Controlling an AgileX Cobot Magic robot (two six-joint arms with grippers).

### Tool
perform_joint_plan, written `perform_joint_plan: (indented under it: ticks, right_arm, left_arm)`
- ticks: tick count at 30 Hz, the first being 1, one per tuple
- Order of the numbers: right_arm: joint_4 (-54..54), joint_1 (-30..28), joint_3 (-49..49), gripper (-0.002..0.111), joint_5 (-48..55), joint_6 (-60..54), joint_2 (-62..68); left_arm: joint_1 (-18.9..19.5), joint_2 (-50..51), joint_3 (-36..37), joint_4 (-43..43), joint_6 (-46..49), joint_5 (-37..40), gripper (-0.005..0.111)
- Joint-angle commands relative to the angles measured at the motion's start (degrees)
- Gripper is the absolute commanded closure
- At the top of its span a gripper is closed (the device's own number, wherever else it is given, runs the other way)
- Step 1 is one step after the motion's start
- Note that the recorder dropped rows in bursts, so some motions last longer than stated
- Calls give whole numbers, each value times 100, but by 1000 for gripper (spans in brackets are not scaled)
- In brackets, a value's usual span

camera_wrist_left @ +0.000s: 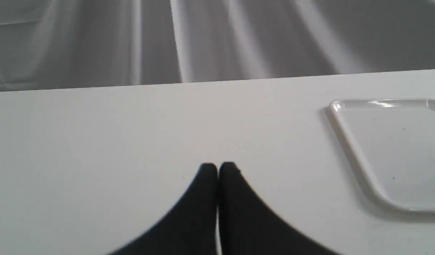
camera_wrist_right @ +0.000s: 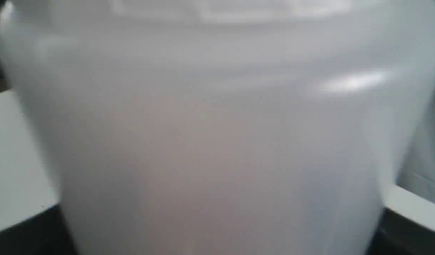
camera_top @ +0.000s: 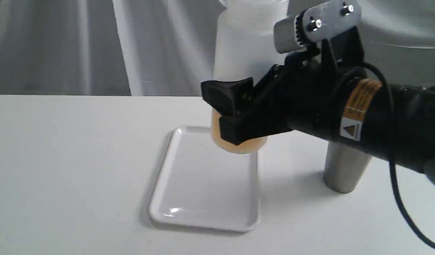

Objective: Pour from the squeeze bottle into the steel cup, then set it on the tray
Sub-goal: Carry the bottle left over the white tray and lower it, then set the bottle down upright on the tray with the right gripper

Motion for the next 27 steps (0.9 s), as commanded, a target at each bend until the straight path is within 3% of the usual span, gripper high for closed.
perform_joint_plan:
  ticks: [1, 7, 13, 19, 27]
  right_arm:
    - [415, 93, -9, 108, -963, -484, 226]
    - [729, 93, -9, 108, -1653, -857, 850]
    - [1790, 82, -9, 108, -2288, -1586, 1638]
    - [2265, 82, -9, 108, -3077, -2931, 2340]
    - [3396, 82, -9, 108, -4185, -2984, 3136]
  left_arm:
    - [9, -15, 25, -6, -8, -43, 107]
    - [9, -15, 25, -6, -21, -43, 107]
    - [9, -15, 25, -6, -21, -43, 107]
    - [9, -15, 25, -6, -9, -43, 107]
    - [9, -15, 25, -6, -26, -43, 107]
